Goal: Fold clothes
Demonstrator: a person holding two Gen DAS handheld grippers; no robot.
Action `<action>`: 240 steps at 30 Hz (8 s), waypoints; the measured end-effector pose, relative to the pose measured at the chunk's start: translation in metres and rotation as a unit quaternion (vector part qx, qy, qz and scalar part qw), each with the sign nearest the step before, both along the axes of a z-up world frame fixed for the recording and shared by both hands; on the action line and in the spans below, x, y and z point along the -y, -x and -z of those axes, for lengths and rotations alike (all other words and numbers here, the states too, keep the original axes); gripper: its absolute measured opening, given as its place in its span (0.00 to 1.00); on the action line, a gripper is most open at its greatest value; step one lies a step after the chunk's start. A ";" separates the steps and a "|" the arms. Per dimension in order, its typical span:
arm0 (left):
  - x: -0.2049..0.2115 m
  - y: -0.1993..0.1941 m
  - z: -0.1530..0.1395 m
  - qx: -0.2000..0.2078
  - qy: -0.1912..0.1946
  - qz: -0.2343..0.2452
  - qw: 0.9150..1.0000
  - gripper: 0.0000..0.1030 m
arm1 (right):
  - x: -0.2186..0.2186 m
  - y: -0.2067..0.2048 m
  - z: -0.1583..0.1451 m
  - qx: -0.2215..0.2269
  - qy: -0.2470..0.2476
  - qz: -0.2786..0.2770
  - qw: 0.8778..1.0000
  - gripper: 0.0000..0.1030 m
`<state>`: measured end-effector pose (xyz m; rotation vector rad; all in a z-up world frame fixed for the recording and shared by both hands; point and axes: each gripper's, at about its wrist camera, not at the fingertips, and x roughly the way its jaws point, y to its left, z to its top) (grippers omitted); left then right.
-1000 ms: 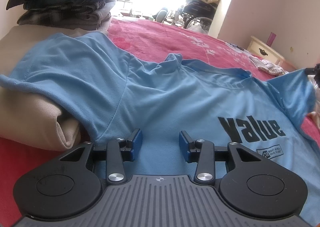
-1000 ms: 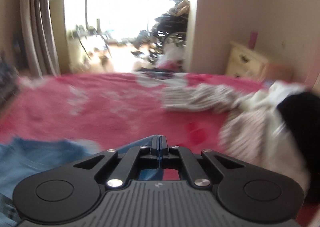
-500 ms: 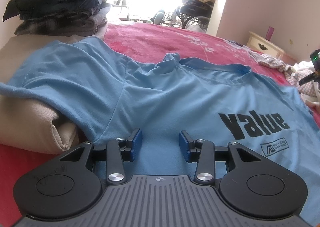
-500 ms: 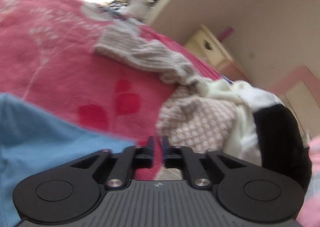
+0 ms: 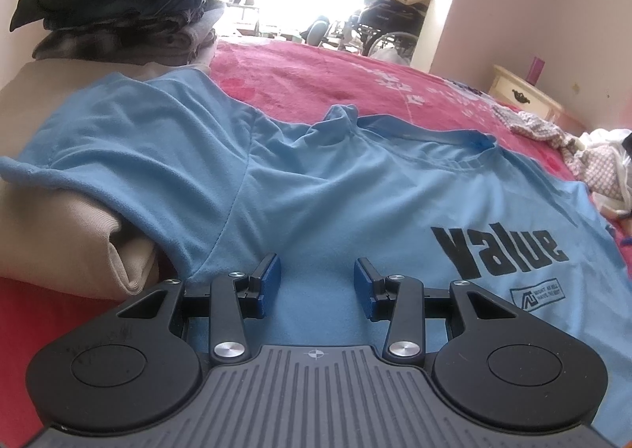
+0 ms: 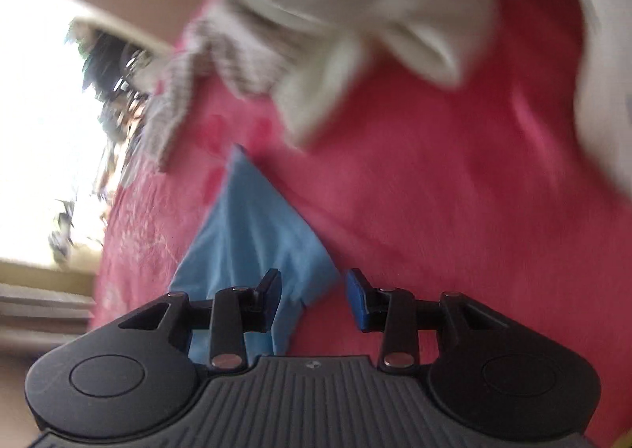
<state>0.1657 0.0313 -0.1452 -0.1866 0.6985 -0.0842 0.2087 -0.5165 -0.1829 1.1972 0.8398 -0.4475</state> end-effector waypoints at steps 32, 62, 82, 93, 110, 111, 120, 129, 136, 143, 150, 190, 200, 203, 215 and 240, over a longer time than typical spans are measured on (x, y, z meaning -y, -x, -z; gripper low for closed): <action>-0.005 -0.001 0.000 -0.004 0.010 -0.001 1.000 0.40 | -0.055 -0.091 -0.010 0.038 0.281 -0.155 0.946 0.15; -0.010 -0.002 -0.001 -0.011 0.030 -0.005 0.999 0.40 | -0.155 -0.175 -0.004 0.028 0.278 -0.275 0.920 0.12; -0.014 -0.005 -0.002 -0.020 0.053 -0.019 0.998 0.39 | -0.256 -0.167 -0.061 0.116 0.302 -0.370 0.871 0.15; -0.019 -0.005 -0.003 -0.032 0.075 -0.035 0.996 0.39 | -0.439 -0.200 -0.026 0.068 0.198 -0.565 0.798 0.15; -0.026 0.008 -0.023 -0.010 0.091 -0.083 0.992 0.39 | -0.627 -0.114 -0.099 0.092 0.245 -0.761 0.593 0.51; -0.027 0.008 -0.023 -0.012 0.091 -0.088 0.992 0.39 | -0.637 -0.114 -0.096 0.074 0.248 -0.762 0.594 0.53; -0.033 0.009 -0.021 -0.029 0.095 -0.121 0.988 0.39 | -0.676 -0.124 -0.057 -0.039 0.269 -0.752 0.601 0.41; -0.018 0.011 -0.023 -0.016 0.074 -0.082 0.994 0.39 | -0.610 -0.137 -0.107 0.043 0.233 -0.718 0.655 0.06; -0.002 0.019 -0.025 0.007 0.030 -0.053 0.998 0.39 | -0.517 -0.149 -0.141 0.115 0.185 -0.644 0.733 0.06; 0.007 0.020 -0.022 -0.001 -0.001 -0.033 0.999 0.39 | -0.426 -0.133 -0.100 0.124 0.126 -0.562 0.808 0.07; 0.010 0.022 -0.018 -0.010 -0.007 -0.025 1.000 0.39 | -0.386 -0.117 -0.065 0.104 0.080 -0.502 0.855 0.09; -0.016 0.028 -0.024 -0.071 0.031 -0.034 0.996 0.40 | -0.393 -0.066 -0.095 0.141 0.087 -0.649 0.743 0.41; -0.009 0.032 -0.041 -0.001 0.010 -0.025 1.000 0.40 | -0.406 -0.060 -0.035 0.088 0.059 -0.644 0.758 0.40; -0.010 0.022 -0.035 -0.003 0.005 -0.024 1.000 0.40 | -0.389 -0.053 -0.030 0.087 0.004 -0.622 0.779 0.40; -0.006 0.001 -0.011 -0.042 -0.028 -0.018 0.999 0.40 | -0.384 -0.107 -0.085 0.150 0.095 -0.578 0.797 0.40; -0.003 0.007 -0.009 -0.041 -0.043 -0.029 0.998 0.40 | -0.543 -0.185 -0.047 0.033 0.232 -0.571 0.787 0.06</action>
